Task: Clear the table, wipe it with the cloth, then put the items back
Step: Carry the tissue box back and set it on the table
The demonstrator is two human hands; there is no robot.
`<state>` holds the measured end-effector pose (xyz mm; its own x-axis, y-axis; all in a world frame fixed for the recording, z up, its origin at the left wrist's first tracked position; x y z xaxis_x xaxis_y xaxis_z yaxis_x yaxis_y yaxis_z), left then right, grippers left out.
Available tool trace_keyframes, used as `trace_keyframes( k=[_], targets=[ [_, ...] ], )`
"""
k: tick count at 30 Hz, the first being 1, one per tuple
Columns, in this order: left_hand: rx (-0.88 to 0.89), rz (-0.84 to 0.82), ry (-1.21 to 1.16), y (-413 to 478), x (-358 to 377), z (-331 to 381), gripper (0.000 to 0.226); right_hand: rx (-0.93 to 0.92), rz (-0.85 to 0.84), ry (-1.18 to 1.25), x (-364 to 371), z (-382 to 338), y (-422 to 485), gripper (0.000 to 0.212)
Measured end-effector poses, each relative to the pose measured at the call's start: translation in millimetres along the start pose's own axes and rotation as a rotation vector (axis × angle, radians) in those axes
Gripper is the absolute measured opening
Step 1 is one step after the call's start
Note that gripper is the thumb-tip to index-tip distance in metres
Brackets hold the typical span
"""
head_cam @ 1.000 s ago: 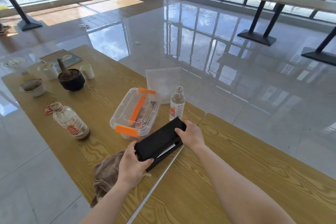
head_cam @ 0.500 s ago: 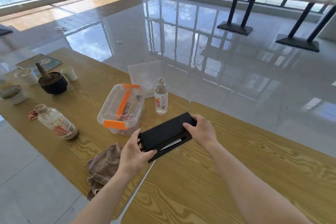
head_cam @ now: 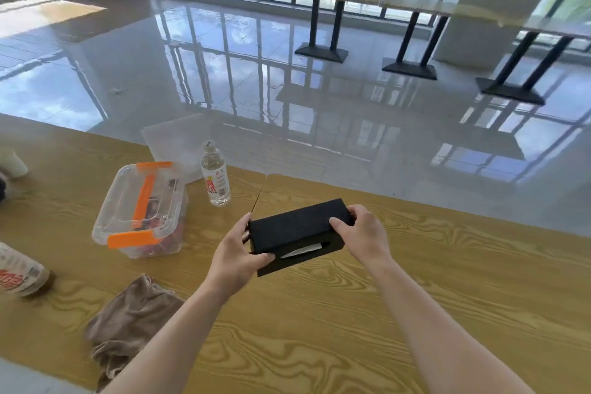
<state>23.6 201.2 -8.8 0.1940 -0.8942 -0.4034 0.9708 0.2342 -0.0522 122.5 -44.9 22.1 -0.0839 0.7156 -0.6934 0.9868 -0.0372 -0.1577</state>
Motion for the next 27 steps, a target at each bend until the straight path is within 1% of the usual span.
trace_keyframes(
  k=[5, 9, 14, 20, 27],
  targets=[
    [0.059, -0.183, -0.006, 1, 31, 20, 0.102, 0.152, 0.144, 0.009, -37, 39, -41, 0.034],
    [0.089, -0.301, 0.004, -4, 63, 38, 0.103, 0.221, 0.222, 0.048, -63, 69, -71, 0.031],
    [0.136, -0.433, 0.021, -7, 113, 66, 0.102, 0.317, 0.318, 0.077, -102, 112, -93, 0.034],
    [0.207, -0.528, 0.047, -9, 190, 110, 0.103, 0.392, 0.42, 0.108, -159, 169, -103, 0.034],
    [0.184, -0.58, 0.003, -6, 303, 152, 0.103, 0.444, 0.466, 0.106, -241, 246, -86, 0.032]
  ],
)
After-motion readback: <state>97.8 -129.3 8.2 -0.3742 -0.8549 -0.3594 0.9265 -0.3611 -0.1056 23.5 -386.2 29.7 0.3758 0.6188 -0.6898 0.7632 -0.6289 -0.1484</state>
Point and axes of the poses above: each hand's wrist, its own y-axis towards the middle knuckle, its own x-axis out of the palm, z = x × y, the point moved 5 cm from there along y, towards the middle knuckle, and after that the axes turned 6 degrees about x, right-handed, at the moved point
